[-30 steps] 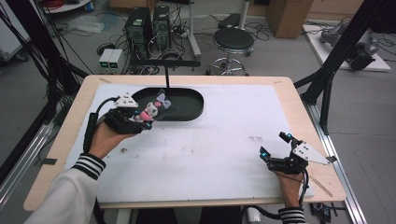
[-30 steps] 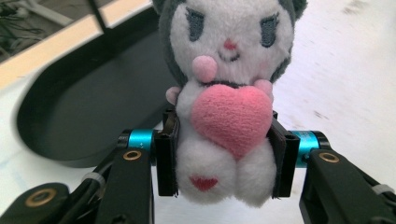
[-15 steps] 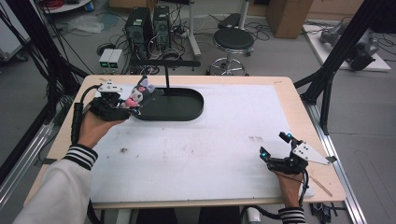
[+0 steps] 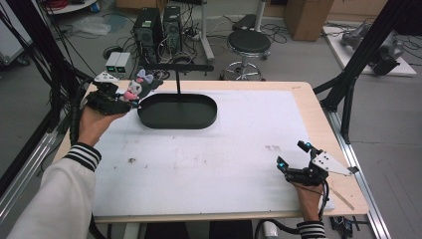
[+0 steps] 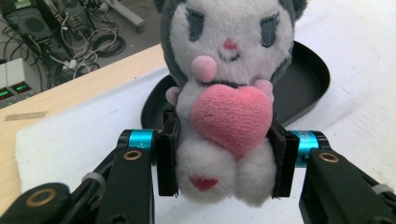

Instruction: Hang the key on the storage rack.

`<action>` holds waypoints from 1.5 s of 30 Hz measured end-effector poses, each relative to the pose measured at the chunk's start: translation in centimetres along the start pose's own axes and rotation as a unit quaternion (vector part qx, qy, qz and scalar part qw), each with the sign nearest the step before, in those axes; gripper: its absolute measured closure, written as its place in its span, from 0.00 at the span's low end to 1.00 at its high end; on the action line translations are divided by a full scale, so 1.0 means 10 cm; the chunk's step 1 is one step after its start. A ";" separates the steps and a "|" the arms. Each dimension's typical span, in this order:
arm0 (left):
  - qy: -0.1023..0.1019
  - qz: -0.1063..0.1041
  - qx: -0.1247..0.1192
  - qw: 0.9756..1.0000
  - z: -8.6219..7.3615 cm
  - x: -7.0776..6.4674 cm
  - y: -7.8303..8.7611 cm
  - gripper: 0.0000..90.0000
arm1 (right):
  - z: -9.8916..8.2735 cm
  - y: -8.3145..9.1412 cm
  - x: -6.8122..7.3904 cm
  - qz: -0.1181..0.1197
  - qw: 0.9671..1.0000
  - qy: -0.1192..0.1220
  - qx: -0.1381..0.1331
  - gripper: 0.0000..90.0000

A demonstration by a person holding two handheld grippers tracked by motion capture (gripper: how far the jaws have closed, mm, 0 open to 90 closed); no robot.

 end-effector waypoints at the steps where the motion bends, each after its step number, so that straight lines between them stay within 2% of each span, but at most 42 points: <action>1: 0.003 0.004 0.001 1.000 0.01 0.01 0.00 0.62 | 0.00 0.00 0.00 0.000 1.000 0.000 0.000 0.01; 5: 0.015 0.011 -0.003 1.000 0.05 0.07 -0.02 0.62 | 0.00 0.00 0.00 0.000 1.000 0.000 -0.002 0.01; 19: 0.036 0.035 -0.003 0.999 0.16 0.20 -0.05 0.62 | 0.00 0.00 -0.01 -0.001 1.000 0.004 -0.004 0.01; 30: 0.046 0.036 -0.005 0.998 0.22 0.25 -0.14 0.62 | 0.00 0.00 -0.01 -0.001 1.000 0.002 -0.004 0.01; 35: 0.059 0.034 -0.018 0.998 0.23 0.27 -0.18 0.62 | 0.00 0.00 -0.01 -0.002 1.000 0.001 -0.004 0.00; 45: 0.062 0.040 -0.018 0.997 0.30 0.33 -0.24 0.62 | 0.00 0.00 0.00 -0.001 1.000 -0.002 -0.002 0.00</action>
Point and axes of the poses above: each handheld gripper's, and its own axes: y roughly backward along the jaws, z roughly out of its top, x roughly to its left, the point moved 2 cm from there along -y, roughly forward along the jaws, and after that the axes turned 4 degrees about -y, right-handed, at the moved point
